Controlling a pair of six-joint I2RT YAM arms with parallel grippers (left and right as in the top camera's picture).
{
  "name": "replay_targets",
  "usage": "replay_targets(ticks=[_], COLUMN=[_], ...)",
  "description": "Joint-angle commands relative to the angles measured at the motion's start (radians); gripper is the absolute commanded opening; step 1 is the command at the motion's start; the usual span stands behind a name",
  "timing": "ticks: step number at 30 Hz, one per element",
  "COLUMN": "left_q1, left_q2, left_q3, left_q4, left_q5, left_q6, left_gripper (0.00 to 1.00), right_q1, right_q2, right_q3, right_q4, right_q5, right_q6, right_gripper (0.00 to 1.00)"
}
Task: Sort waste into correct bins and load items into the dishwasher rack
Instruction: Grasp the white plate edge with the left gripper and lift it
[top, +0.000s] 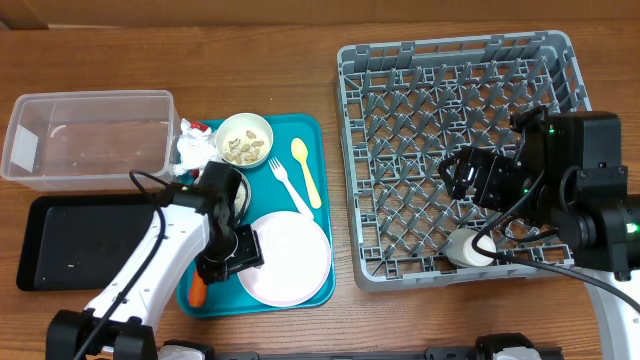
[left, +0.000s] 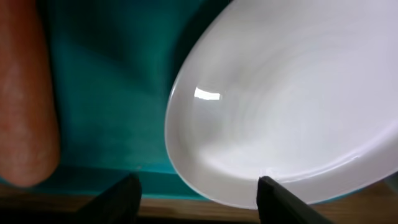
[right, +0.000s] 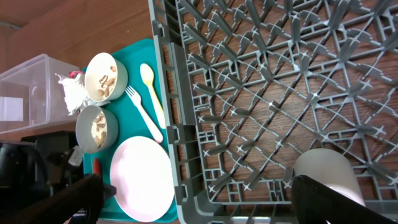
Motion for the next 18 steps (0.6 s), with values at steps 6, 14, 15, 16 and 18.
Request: replay_targets(ticks=[6, 14, 15, 16, 18], left_q1=[0.0, 0.0, 0.0, 0.0, 0.0], left_q2=[-0.002, -0.003, -0.003, -0.003, -0.003], left_q3=[-0.111, -0.118, -0.117, -0.114, -0.104], left_q4=[0.135, 0.143, 0.139, 0.134, 0.119], left_q5=[-0.005, -0.006, -0.006, -0.006, -0.006], left_q6=[-0.04, -0.039, -0.039, -0.039, -0.039], left_gripper=[0.41, 0.04, 0.04, 0.04, 0.04], right_q1=[0.008, 0.008, 0.008, 0.008, 0.008], right_q2=[-0.003, -0.003, -0.003, -0.003, -0.003], right_q3=[0.02, 0.02, 0.02, 0.02, 0.02], right_q4=[-0.002, -0.004, -0.004, -0.004, -0.003], right_q5=[-0.008, -0.005, -0.005, -0.005, -0.005], right_q6=[-0.004, -0.005, -0.005, -0.005, -0.005], right_gripper=[0.99, 0.98, 0.98, 0.98, 0.98])
